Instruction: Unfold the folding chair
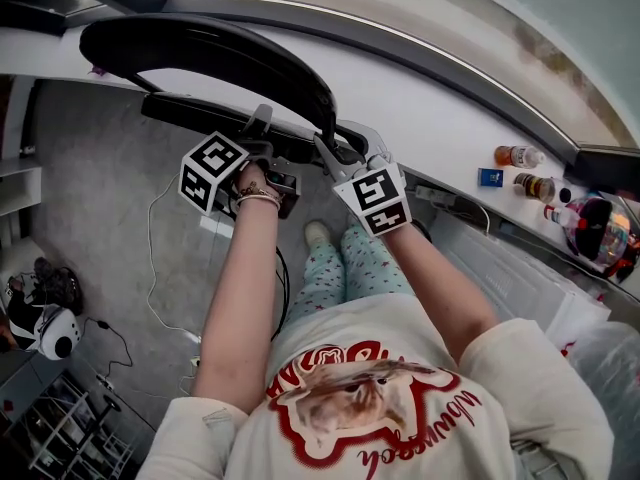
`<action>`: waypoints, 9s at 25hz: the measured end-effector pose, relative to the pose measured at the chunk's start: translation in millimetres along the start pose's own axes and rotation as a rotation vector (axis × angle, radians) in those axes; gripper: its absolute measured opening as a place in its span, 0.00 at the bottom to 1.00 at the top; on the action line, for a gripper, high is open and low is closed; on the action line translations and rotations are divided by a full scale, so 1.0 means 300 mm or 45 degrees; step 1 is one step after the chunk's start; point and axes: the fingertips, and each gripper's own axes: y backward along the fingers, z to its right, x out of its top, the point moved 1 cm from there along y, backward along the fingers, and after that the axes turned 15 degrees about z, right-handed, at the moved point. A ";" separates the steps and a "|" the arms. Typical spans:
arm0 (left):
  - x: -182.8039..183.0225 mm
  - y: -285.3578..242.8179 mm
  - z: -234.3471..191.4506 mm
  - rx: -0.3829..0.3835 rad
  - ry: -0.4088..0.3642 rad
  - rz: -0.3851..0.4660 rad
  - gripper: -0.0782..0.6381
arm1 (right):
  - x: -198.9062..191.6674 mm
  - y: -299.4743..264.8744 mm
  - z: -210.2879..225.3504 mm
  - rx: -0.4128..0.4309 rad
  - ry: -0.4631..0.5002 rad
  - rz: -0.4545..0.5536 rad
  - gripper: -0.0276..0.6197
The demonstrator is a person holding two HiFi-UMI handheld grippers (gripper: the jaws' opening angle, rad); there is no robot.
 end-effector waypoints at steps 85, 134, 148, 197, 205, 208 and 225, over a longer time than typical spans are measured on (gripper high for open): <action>-0.184 0.625 -1.271 -0.756 0.441 -0.042 0.33 | -0.475 0.048 -0.206 -0.475 -0.045 0.099 0.28; -0.152 0.749 -1.693 -0.506 0.377 0.069 0.51 | -0.674 0.076 -0.405 -0.348 -0.116 -0.133 0.37; 0.039 0.978 -1.364 -0.245 -0.034 0.313 0.51 | -0.543 0.263 -0.512 -0.319 -0.123 -0.245 0.38; 0.555 1.652 -0.406 -0.675 -0.727 0.546 0.12 | 0.513 0.358 -1.639 0.599 0.140 0.431 0.08; 0.313 1.762 -0.228 -0.752 -0.750 0.598 0.12 | 0.552 0.645 -1.504 0.606 0.127 0.535 0.08; 0.144 1.789 -0.154 -0.733 -0.706 0.629 0.12 | 0.543 0.796 -1.392 0.604 0.108 0.546 0.08; -0.126 2.390 -0.323 -0.632 -0.765 0.768 0.12 | 0.479 1.335 -1.516 0.541 0.024 0.637 0.08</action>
